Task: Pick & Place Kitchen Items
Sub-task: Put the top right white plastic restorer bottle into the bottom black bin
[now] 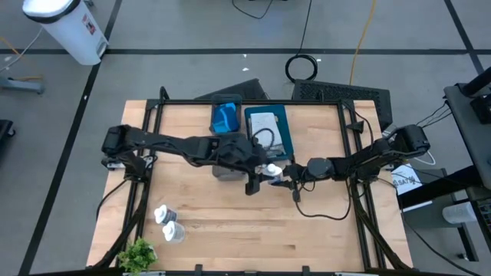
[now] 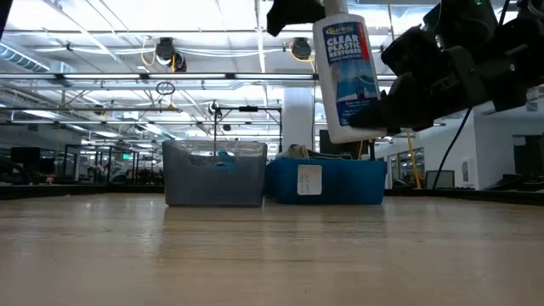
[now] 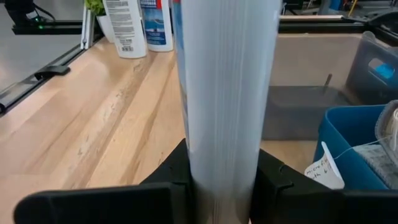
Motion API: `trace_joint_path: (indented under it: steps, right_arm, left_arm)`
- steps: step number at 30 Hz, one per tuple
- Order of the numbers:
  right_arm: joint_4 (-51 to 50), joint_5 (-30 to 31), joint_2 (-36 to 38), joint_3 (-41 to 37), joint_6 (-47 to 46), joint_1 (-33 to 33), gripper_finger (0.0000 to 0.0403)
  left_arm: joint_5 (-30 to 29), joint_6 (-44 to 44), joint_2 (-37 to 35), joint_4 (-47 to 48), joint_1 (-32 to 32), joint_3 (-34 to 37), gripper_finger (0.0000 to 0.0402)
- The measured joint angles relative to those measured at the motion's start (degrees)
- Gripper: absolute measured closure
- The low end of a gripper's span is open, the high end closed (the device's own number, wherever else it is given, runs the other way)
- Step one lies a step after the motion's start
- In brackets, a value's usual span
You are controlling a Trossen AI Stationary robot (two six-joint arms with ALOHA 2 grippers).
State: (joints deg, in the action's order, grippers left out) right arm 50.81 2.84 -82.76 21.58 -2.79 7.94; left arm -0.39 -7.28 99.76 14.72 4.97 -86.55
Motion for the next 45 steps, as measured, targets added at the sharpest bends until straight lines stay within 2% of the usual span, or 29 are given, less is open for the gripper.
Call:
trace_joint_path:
  steps: [11, 15, 20, 25, 28, 33, 38, 42, 45]
  right_arm:
    - [-0.65, 0.03, 0.02, 0.00, 0.00, 0.00, 0.0330]
    - [-0.87, 0.05, 0.02, 0.00, 0.00, 0.00, 0.0333]
    - [-0.86, -0.08, 0.02, 0.00, -0.22, 0.04, 0.0328]
    - [-0.86, -0.03, 0.02, 0.00, 0.55, 0.04, 0.0322]
    - [-0.22, 0.41, 0.05, 0.01, 0.41, 0.00, 0.0296]
    - [-0.17, 1.33, 0.21, 0.18, -3.49, -0.08, 0.0219]
    - [-2.22, -0.32, 2.09, 0.01, -4.07, 0.04, 0.0149]
    - [-5.00, -0.42, 5.30, -0.02, -3.93, 0.04, 0.0116]
    - [-5.97, -1.04, 8.36, 0.00, -4.04, 0.03, 0.0104]
  left_arm:
    - [-0.16, 3.62, 1.16, 0.41, -0.06, -0.61, 0.0161]
    - [-0.07, 4.63, 1.12, -0.15, -0.06, -0.61, 0.0200]
    - [0.07, 3.49, 1.12, 0.05, -0.17, -0.61, 0.0282]
    - [-1.02, 3.33, 1.05, 0.18, -0.11, -0.61, 0.0286]
    - [-3.50, 4.20, -0.86, 2.53, 0.43, -0.43, 0.0286]
    - [-8.06, 3.63, -6.02, 7.00, 0.58, -0.36, 0.0286]
    - [-16.54, 3.36, -10.66, 14.84, 0.40, -0.48, 0.0286]
    - [-18.79, 2.89, -13.33, 21.94, -0.03, -0.46, 0.0286]
    - [-19.34, 2.34, -14.81, 23.69, -1.66, 0.30, 0.0286]
